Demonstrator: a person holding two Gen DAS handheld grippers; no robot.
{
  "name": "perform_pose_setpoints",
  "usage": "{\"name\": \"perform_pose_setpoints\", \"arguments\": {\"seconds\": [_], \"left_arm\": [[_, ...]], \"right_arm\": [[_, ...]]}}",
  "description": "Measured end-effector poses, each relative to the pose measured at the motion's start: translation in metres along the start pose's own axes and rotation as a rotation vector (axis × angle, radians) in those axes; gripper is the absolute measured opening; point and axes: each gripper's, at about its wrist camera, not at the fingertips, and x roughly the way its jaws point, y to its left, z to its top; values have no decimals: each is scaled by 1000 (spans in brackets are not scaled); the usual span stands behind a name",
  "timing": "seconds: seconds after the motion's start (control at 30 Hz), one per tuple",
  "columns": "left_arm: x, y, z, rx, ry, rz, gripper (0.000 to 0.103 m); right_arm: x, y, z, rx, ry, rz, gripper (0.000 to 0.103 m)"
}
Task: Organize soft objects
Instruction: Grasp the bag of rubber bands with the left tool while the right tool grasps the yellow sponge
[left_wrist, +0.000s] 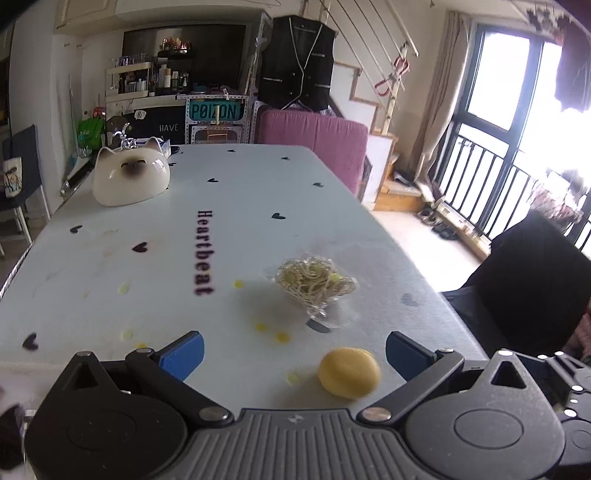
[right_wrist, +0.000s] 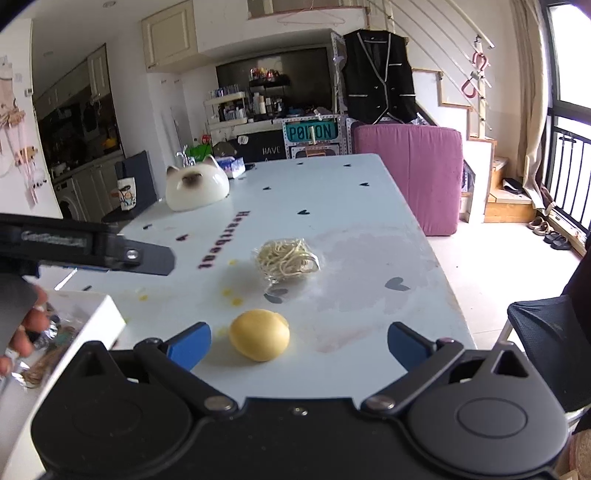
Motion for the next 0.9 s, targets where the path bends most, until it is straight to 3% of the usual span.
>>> {"name": "perform_pose_setpoints", "arguments": {"seconds": [0.13,0.27,0.37,0.5,0.57,0.77,0.9], "left_arm": [[32,-1,9,1,13,20,103],[61,3,17,-96,52,-36,103],[81,4,21,-184,87,-97,103],[107,-2,23,-225,141,-128,103],[118,-3,25,-233,171,-134,103],[146,-2,38,-262,255,-122,103],[162,0,48,-315,280,-106,103]], "right_arm": [[23,-1,-1,-9,20,48,95],[48,6,-3,-17,57,106,84],[58,13,-6,-43,64,136,82],[69,18,-8,-65,52,166,77],[74,17,-8,-63,47,176,67],[82,17,-17,-111,42,184,65],[87,19,-20,-118,46,165,56]]}}
